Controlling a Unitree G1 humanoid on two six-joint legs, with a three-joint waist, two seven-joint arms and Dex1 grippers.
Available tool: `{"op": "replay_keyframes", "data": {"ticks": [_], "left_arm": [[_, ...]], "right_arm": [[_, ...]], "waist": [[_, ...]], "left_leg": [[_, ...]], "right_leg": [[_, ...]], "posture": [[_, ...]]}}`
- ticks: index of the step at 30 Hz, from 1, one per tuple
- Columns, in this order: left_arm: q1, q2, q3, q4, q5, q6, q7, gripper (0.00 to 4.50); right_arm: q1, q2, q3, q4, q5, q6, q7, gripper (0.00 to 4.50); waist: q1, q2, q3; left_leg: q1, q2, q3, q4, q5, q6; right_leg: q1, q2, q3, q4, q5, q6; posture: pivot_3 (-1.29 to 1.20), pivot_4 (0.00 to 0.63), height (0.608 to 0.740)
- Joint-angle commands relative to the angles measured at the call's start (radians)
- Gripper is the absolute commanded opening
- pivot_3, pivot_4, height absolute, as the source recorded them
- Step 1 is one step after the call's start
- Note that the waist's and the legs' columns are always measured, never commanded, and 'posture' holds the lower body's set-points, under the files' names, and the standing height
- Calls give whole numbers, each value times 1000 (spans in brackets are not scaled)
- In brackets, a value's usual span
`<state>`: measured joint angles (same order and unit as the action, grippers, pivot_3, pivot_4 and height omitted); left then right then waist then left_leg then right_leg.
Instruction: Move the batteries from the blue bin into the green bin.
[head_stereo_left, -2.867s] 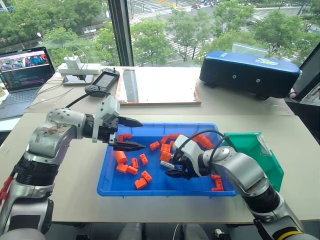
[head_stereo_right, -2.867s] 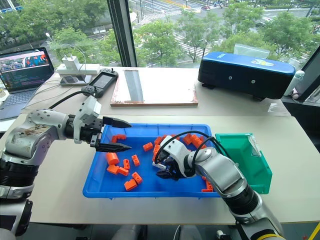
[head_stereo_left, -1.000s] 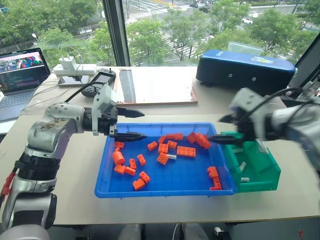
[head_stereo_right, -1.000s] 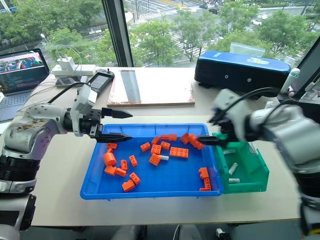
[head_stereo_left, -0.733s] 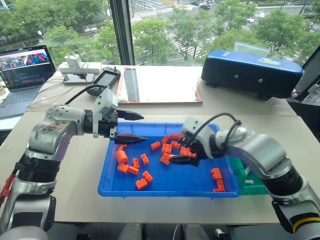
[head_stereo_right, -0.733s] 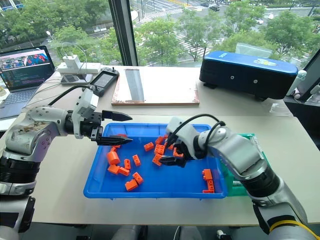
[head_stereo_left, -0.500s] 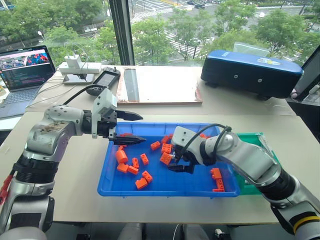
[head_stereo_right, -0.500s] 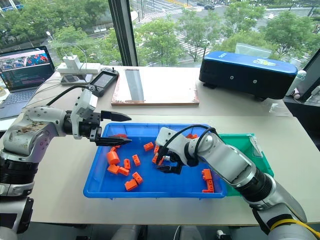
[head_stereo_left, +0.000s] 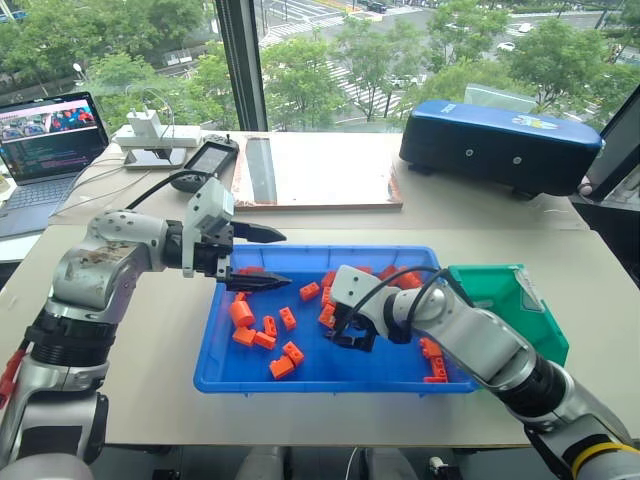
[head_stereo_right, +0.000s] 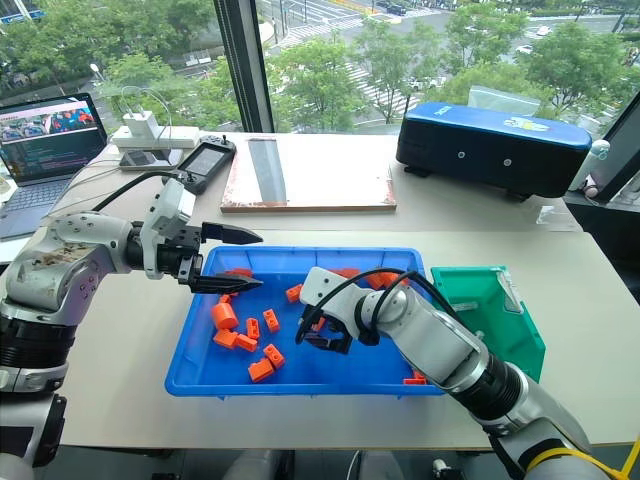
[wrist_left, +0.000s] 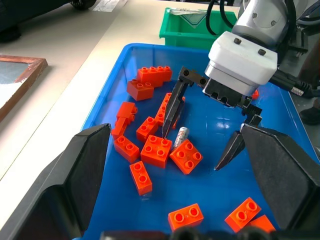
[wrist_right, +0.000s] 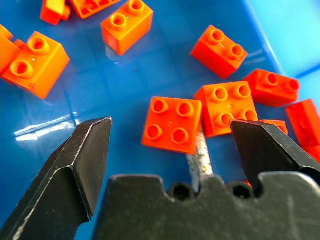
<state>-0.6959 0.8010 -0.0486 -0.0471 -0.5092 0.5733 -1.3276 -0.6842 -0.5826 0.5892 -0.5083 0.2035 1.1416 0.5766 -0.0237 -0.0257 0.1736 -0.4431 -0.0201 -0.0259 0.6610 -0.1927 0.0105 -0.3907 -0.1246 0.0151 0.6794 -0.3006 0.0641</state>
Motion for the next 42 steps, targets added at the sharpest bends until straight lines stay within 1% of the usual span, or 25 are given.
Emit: {"op": "replay_keyframes", "data": {"ticks": [1,7,12,18,24,26,27,29,30,31,35,38,42], "left_arm": [[-26,17,6,-8,3,-1,-10,4500],[-30,15,1,-6,4,0,-11,4500],[-25,25,4,-12,0,2,-16,4500],[-17,33,6,-22,-7,5,-19,4500],[-19,35,4,-14,-2,2,-26,4500],[-20,36,4,-12,-1,2,-28,4500],[-20,36,3,-11,-1,2,-29,4500],[-19,38,4,-13,-1,3,-29,4500],[-18,39,5,-14,-1,3,-30,4500],[-17,40,5,-16,-2,4,-30,4500],[-16,43,6,-16,-3,3,-31,4500],[-16,44,7,-15,-2,2,-31,4500],[-16,44,8,-13,-2,1,-30,4500]], "right_arm": [[-7,4,-14,-32,-15,20,-12,4389],[6,16,-14,-33,-12,34,-23,4389],[-10,-4,-5,-54,-25,61,-31,4389],[-9,19,-26,-100,7,168,-37,4389],[0,54,-41,-99,23,191,-55,4389],[3,63,-42,-92,24,188,-62,3885],[7,69,-45,-87,24,185,-66,3765],[14,77,-47,-81,25,181,-72,3006],[17,81,-48,-80,25,181,-75,2759],[21,84,-48,-75,25,178,-78,2329],[32,92,-45,-59,20,166,-84,1098],[31,90,-39,-49,16,153,-86,51],[15,74,-31,-53,12,134,-76,20]], "waist": [[0,0,0],[-1,0,0],[-1,0,0],[-2,0,0],[-4,0,0],[-5,0,0],[-6,0,0],[-8,0,0],[-9,0,0],[-9,0,0],[-12,0,0],[-15,0,0],[-16,0,0]], "left_leg": [[0,0,0,0,0,0],[0,0,0,0,0,0],[0,0,0,0,0,0],[0,0,0,0,0,0],[0,0,0,0,0,0],[0,0,0,0,0,0],[0,0,0,0,0,0],[0,0,0,0,0,0],[0,0,0,0,0,0],[0,0,0,0,0,0],[0,0,0,0,0,0],[0,0,0,0,0,0],[0,0,-1,0,0,0]], "right_leg": [[0,0,0,0,0,0],[0,0,0,0,0,0],[0,0,0,0,0,0],[0,0,0,0,0,0],[0,0,0,0,0,0],[0,0,0,0,0,0],[0,0,0,0,0,0],[0,0,0,0,0,0],[0,0,0,0,0,0],[0,0,0,0,0,0],[0,0,0,0,0,0],[0,0,0,1,0,0],[0,1,0,1,0,0]], "posture": [[0,150,732],[0,150,732],[0,150,732],[0,150,732],[0,150,732],[0,150,732],[0,150,732],[0,150,732],[0,150,732],[0,150,732],[0,150,732],[0,150,732],[0,150,732]]}}
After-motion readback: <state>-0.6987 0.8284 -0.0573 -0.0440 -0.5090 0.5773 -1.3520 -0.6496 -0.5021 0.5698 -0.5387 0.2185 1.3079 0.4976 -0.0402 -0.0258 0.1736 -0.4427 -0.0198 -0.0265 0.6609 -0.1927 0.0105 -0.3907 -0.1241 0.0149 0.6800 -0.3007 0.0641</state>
